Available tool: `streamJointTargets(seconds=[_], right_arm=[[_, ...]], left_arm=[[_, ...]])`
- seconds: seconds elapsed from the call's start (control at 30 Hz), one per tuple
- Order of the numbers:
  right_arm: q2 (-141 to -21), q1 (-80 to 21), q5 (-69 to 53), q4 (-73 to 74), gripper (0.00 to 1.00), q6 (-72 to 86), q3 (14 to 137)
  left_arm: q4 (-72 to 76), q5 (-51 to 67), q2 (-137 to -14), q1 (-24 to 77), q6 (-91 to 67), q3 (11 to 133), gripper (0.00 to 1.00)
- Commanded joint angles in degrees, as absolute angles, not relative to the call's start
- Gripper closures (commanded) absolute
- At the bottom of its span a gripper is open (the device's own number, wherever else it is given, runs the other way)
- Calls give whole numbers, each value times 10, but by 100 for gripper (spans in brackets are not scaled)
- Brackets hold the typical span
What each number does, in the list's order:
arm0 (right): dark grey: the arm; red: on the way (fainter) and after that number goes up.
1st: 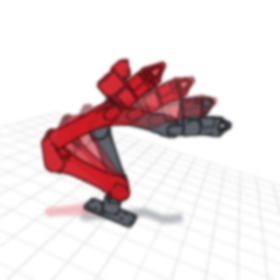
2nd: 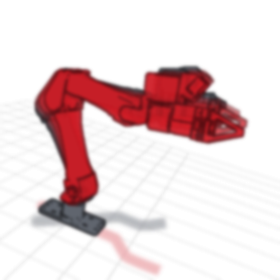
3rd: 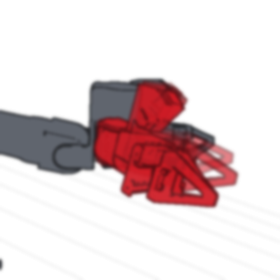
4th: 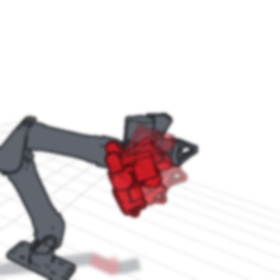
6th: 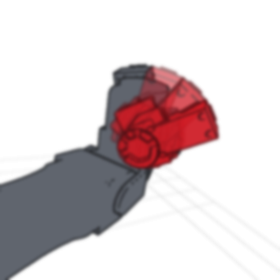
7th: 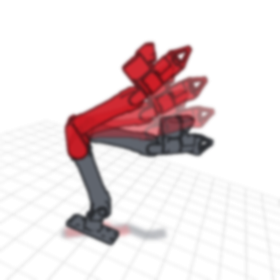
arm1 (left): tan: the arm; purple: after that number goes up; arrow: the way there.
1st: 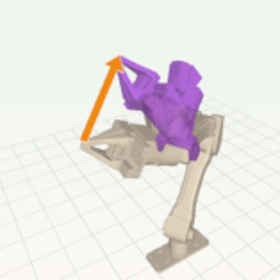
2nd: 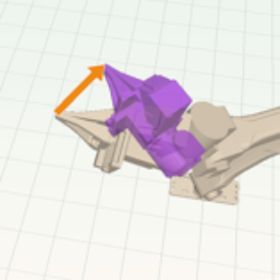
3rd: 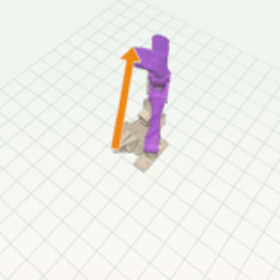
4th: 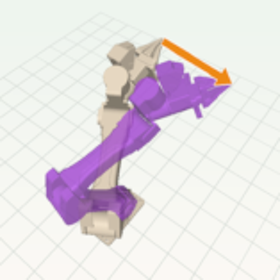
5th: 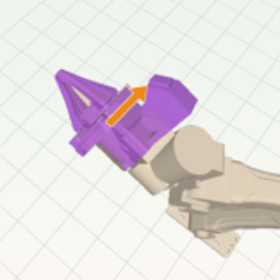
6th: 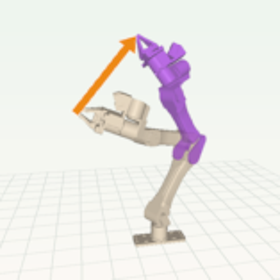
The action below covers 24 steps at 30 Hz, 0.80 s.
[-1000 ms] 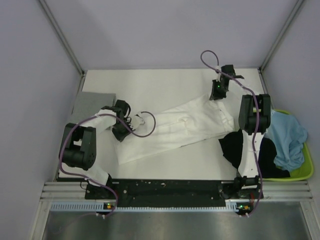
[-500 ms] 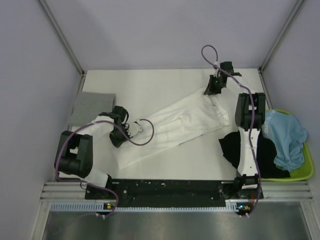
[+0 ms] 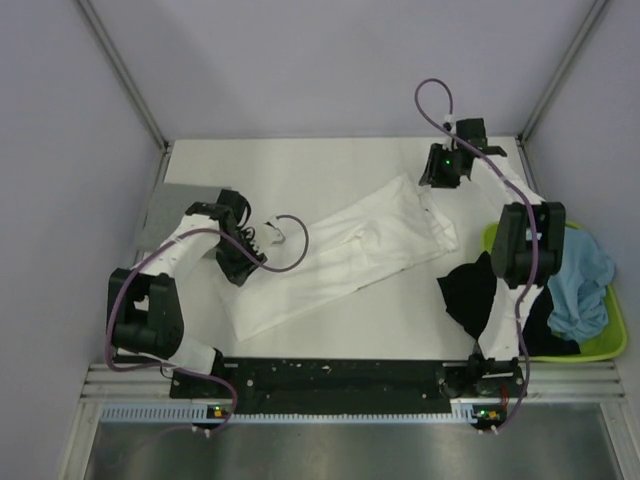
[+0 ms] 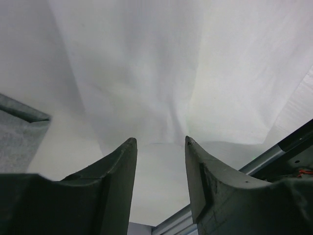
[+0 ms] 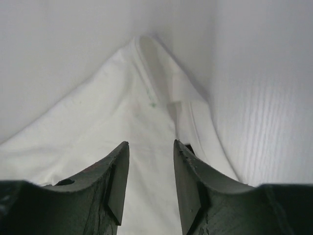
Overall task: Fold and stack the t-shirts
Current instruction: Rotate the tshirt 60 degree
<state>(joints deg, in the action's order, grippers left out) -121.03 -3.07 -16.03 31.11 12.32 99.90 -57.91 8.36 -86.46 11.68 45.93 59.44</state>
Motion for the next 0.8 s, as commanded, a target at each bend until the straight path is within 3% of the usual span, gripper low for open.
streamJointTargets(seconds=[0.0, 0.1, 0.17, 0.27, 0.4, 0.57, 0.77], right_arm=[[-1040, -28, -90, 323, 62, 154, 868], [-990, -35, -130, 327, 81, 196, 761], [-969, -44, -134, 328, 87, 201, 708], [-969, -47, -125, 323, 90, 209, 649], [-1021, -43, -78, 325, 92, 203, 656], [-1129, -32, -48, 363, 94, 185, 763], [-1324, -16, -56, 479, 94, 159, 1068]], left_arm=[[-603, 105, -859, 90, 448, 637, 59], [-575, 83, -891, 69, 432, 654, 71], [-556, 56, -924, 57, 424, 664, 73], [-519, 30, -946, 44, 419, 668, 76], [-483, 8, -955, 43, 422, 653, 76], [-487, 18, -939, 96, 437, 573, 75], [-496, 46, -894, 233, 448, 471, 73]])
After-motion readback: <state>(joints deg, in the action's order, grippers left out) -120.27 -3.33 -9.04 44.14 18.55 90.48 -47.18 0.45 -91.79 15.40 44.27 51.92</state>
